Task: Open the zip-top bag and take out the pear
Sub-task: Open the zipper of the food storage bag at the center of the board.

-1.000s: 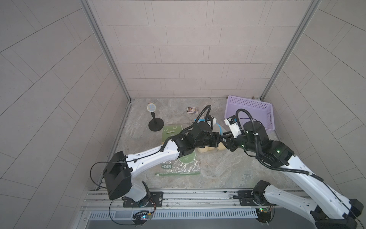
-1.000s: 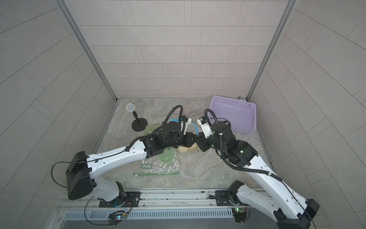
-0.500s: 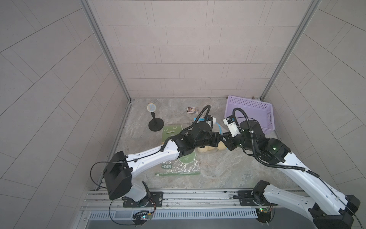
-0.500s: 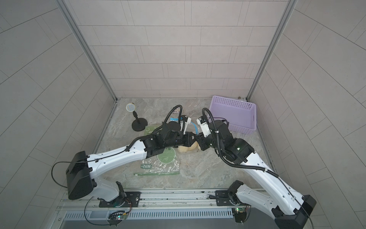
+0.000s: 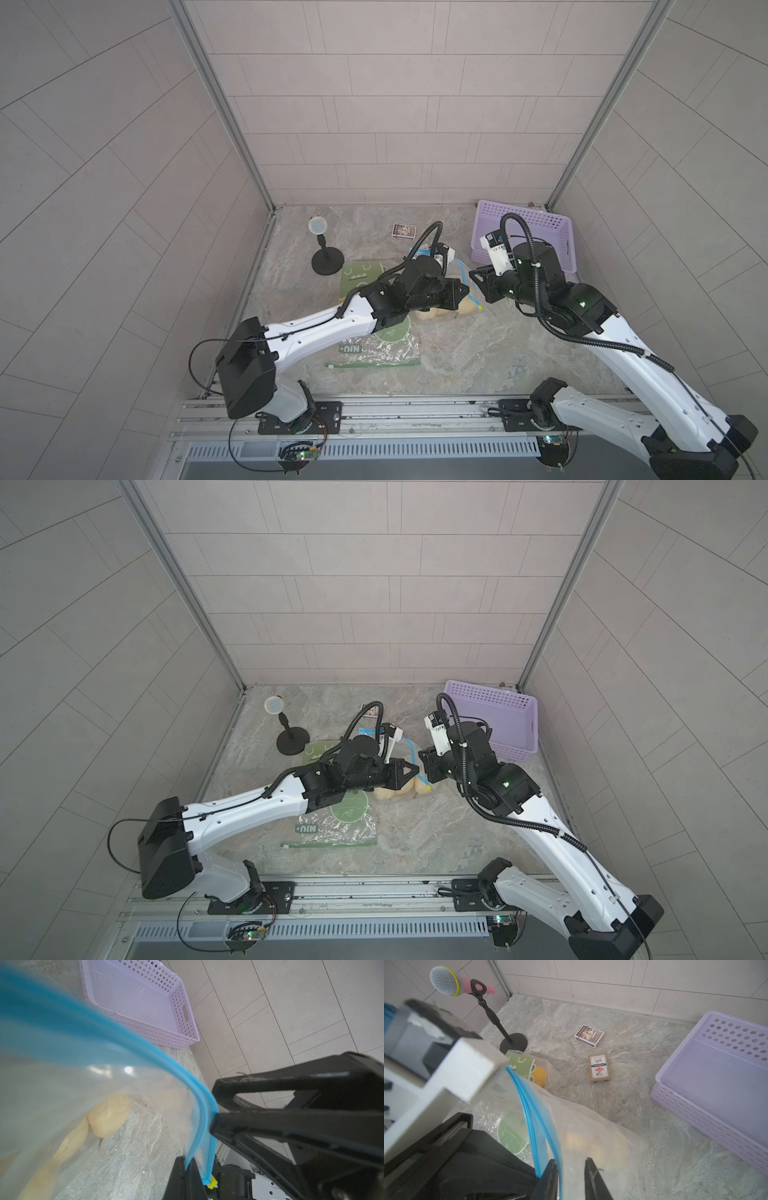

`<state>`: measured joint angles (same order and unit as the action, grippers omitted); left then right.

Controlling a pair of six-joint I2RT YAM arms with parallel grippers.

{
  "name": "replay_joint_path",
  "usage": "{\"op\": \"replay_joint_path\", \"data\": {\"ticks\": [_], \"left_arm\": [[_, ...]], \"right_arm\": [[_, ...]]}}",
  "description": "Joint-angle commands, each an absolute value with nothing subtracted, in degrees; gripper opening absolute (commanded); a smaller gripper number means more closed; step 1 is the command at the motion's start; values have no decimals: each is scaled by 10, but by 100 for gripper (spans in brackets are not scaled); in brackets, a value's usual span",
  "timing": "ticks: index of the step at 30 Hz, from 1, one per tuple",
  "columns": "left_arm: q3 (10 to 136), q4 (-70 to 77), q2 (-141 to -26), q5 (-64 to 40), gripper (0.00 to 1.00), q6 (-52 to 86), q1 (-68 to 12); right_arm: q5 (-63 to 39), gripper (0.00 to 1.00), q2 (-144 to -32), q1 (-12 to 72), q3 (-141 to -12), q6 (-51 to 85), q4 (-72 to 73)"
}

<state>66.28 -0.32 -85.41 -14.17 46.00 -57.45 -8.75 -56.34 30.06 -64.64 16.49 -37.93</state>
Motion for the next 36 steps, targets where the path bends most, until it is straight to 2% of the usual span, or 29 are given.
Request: {"op": "replay_joint_path", "data": {"ticks": [1,7,11,17,22,28,33,36], "left_arm": [[661,-4,-841,-148,0,452,-578],[663,-7,-841,-150,0,449,-578],[670,-18,-841,-153,0,442,-578],[713,-63,-839,-187,0,417,-534],[793,-146,-827,-245,0,368,-439],[950,-267,-846,-308,0,310,-338],[1121,-413,-910,-327,0,231,-319],[1110,-432,-915,-325,0,215,-320]], "right_arm": [[-97,23,-577,297,-661,158,-381],[-104,16,-607,298,-674,155,-392],[-91,0,-621,298,-687,160,-397],[-50,0,-632,277,-727,202,-381],[-130,0,-645,200,-764,292,-310],[-184,0,-682,178,-809,396,-262],[-203,0,-667,176,-743,493,-209],[-178,0,-616,175,-650,519,-191]]}}
